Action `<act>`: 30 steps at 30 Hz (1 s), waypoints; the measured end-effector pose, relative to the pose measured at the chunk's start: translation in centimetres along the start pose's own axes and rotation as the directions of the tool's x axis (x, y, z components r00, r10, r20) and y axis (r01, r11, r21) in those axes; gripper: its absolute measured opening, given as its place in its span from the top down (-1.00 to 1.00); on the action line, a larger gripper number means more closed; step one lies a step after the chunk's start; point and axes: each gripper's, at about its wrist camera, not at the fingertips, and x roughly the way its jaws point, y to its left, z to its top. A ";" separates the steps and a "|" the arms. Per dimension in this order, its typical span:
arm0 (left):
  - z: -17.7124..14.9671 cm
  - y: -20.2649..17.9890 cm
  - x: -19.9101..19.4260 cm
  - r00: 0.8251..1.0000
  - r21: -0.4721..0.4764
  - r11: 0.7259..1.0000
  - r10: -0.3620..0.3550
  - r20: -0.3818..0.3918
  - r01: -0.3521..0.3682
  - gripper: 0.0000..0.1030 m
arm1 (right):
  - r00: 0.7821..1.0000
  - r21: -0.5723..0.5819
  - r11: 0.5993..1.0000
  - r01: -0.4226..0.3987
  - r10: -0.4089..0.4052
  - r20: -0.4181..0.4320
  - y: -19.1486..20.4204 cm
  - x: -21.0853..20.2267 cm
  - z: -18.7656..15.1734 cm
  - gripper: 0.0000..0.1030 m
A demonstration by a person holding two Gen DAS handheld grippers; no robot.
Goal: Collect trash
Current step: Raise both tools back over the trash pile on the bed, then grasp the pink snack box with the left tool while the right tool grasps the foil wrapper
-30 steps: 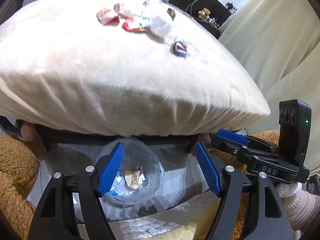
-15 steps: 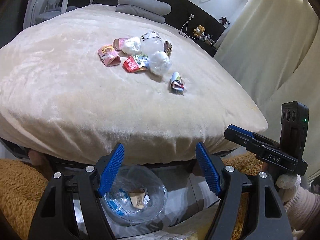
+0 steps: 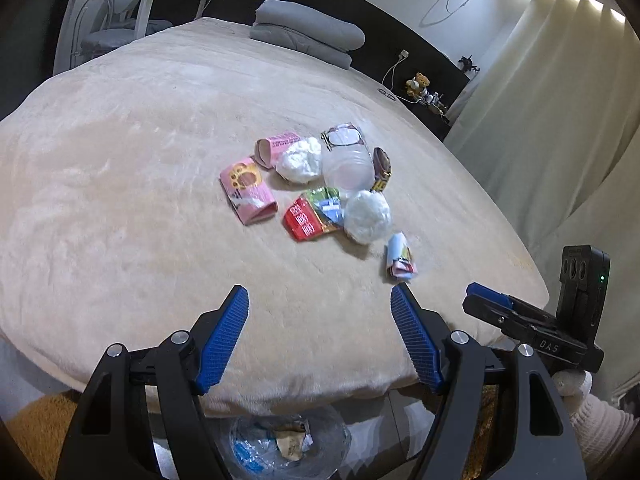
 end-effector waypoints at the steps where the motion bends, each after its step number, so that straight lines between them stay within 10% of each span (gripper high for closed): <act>1: 0.6 0.3 0.4 1.000 -0.007 1.000 0.003 -0.001 -0.003 -0.40 | 1.000 0.002 1.000 -0.002 0.002 -0.006 -0.2 0.5 0.4 -0.31; 20: 8.2 7.8 11.0 0.987 -0.277 0.960 0.003 -0.158 -0.048 -0.40 | 0.992 0.010 1.000 -0.004 0.005 -0.127 -2.5 7.7 3.8 -0.31; 30: 9.2 6.6 13.2 0.976 -0.167 0.973 0.130 -0.175 -0.160 -0.03 | 0.990 -0.044 0.999 0.018 -0.024 -0.141 -1.5 9.1 3.4 -0.24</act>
